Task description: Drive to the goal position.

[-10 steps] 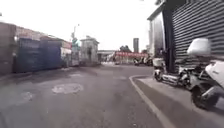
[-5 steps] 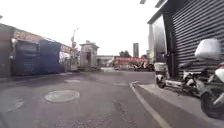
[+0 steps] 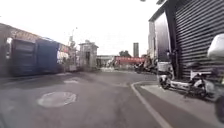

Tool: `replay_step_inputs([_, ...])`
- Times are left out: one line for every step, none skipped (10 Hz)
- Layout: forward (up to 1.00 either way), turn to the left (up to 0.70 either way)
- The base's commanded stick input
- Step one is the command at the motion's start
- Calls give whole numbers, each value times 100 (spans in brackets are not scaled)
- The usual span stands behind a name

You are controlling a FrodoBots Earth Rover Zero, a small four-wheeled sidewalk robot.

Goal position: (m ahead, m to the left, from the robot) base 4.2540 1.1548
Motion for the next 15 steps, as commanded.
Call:
replay_step_inputs([45, 0])
replay_step_inputs([45, 0])
replay_step_inputs([45, 0])
replay_step_inputs([45, 0])
replay_step_inputs([45, 0])
replay_step_inputs([45, 0])
replay_step_inputs([45, 0])
replay_step_inputs([45, 0])
replay_step_inputs([45, 0])
replay_step_inputs([45, 0])
replay_step_inputs([45, 0])
replay_step_inputs([45, 0])
replay_step_inputs([45, 0])
replay_step_inputs([45, 0])
replay_step_inputs([45, 0])
